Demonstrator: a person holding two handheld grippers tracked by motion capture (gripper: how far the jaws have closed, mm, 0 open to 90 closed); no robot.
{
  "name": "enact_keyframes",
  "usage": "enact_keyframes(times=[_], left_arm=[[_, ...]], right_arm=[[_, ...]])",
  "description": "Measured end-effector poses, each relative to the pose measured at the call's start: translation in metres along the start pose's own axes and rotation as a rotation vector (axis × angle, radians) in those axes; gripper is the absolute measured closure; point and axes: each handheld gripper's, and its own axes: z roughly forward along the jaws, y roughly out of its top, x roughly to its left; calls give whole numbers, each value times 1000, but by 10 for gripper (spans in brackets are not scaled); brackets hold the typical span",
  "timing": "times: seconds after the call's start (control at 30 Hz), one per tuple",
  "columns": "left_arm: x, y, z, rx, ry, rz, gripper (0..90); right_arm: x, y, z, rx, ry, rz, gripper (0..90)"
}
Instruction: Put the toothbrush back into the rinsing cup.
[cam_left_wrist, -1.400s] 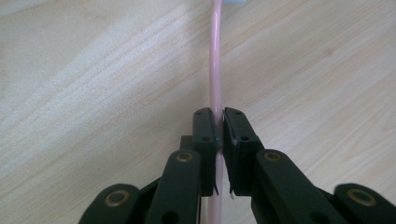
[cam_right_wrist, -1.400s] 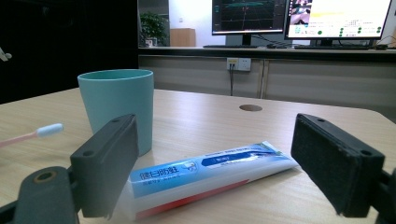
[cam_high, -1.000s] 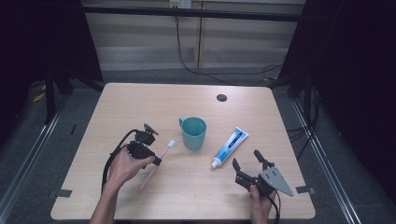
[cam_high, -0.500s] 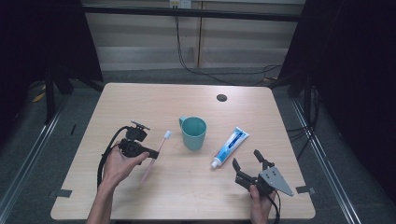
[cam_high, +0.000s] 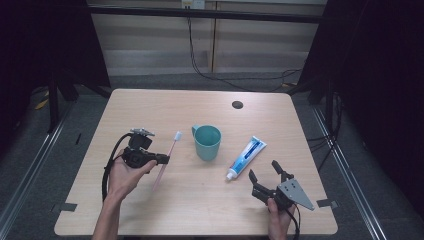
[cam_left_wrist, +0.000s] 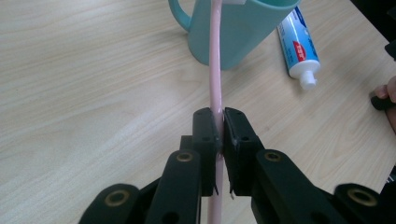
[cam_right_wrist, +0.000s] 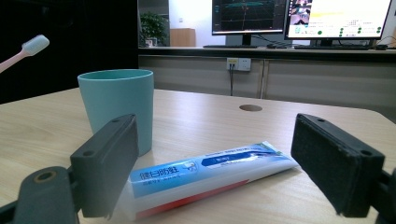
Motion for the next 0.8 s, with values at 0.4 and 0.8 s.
enact_keyframes(times=[0.4,0.8], left_arm=[[-2,-2,-12,-155,11,3,841],[-5,-2,-24,-277,-1,1,841]], right_arm=[[0,0,0,0,0,0,146],[0,0,0,0,0,1,146]])
